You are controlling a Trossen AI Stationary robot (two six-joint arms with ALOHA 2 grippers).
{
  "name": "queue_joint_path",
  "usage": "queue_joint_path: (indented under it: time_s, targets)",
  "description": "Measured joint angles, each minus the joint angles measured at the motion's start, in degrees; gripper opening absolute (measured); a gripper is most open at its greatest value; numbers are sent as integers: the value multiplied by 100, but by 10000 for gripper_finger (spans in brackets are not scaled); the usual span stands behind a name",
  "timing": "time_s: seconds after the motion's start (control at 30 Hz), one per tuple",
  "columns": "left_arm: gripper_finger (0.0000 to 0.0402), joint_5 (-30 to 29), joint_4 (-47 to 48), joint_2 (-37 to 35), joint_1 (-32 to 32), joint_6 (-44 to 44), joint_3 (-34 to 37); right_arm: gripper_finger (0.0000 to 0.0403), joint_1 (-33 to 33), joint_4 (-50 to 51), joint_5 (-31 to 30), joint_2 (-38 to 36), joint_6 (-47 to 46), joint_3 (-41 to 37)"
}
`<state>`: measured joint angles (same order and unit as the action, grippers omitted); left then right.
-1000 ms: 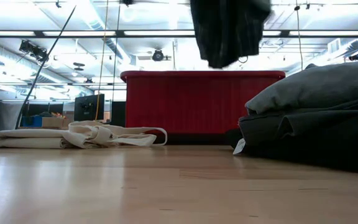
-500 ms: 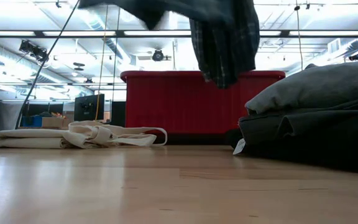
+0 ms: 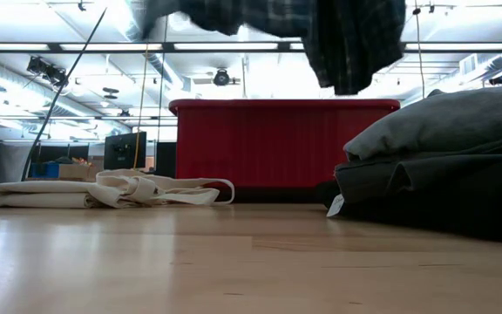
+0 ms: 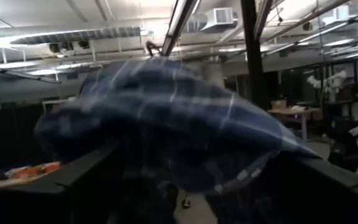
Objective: Fold Laundry from Bin
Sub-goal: Fold the blue checkered pants
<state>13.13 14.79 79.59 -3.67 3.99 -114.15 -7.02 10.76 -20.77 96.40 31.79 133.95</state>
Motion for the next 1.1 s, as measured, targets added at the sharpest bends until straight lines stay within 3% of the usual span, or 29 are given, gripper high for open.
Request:
queue_joint_path:
  time_s: [0.2,0.37,0.57,0.8,1.1]
  targets:
    - [373,-132,829,-290,-204,112,22,185,-85,-215,110,2,109,0]
    - [373,-694,1488,-691,-266,606,0,185,-76,-17,242,-7,-467,0]
    - [373,-1189,1765,-861,-462,723,11,185,-10,167,822,138,-1630,-122]
    - [373,-1207,2130,-1069,-590,581,6,185,-212,356,1025,403,-2257,-127]
    - [373,-1377,3484,-967,-1092,610,7,185,-637,374,1339,651,-2946,-127]
